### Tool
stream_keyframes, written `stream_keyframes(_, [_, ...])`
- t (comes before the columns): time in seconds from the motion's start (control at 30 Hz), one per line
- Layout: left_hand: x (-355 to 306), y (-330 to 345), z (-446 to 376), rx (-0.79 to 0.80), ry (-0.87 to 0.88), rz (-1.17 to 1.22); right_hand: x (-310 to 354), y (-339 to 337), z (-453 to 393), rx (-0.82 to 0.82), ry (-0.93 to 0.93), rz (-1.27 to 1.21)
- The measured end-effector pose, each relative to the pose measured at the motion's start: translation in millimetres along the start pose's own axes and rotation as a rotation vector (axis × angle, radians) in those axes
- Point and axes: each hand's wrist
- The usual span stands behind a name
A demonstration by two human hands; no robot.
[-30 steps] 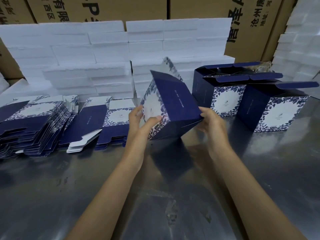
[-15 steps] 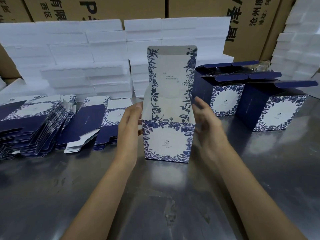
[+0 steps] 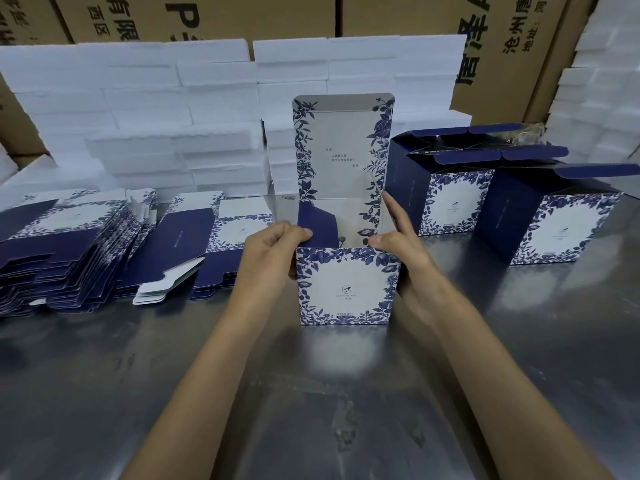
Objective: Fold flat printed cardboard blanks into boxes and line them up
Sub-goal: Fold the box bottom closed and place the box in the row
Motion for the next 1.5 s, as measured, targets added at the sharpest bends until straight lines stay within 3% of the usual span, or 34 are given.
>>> stream_keyframes(0.43, [-4, -3, 6, -0.013, 0.008, 0.007, -1, -8, 0, 0.12, 0.089, -0.018])
stream_keyframes(0.67, [-4, -4, 4, -0.146, 0.038, 0.005, -2, -10, 4, 0.158, 0.168, -0.011])
stream_keyframes(0.97, [1, -6, 0, -0.178, 0.004, 0.066, 11, -16, 7, 0.219, 0.174, 0.027])
stream_keyframes(1.1, [0, -7, 1, -0.235, 0.12, 0.008, 20, -10, 12, 0.243, 0.15, 0.081])
stream_keyframes(1.2, [-4, -2, 6, -0.162, 0.182, -0.036, 27, -1, 14, 0.178, 0.072, 0.072])
stream_keyframes(1.37, [-5, 5, 11, 0.039, 0.068, 0.076, 32, -2, 16, 0.092, 0.06, 0.019])
stream_keyframes(1.5, [-4, 7, 9, 0.08, 0.033, 0.134, 37, -3, 16, 0.067, 0.007, 0.144])
Point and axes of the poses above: each hand's wrist, its own z-axis away from the middle knuckle, its own y-axis out of the palm, x = y × z, and after that the axes turned 9 degrees about -z, right-handed
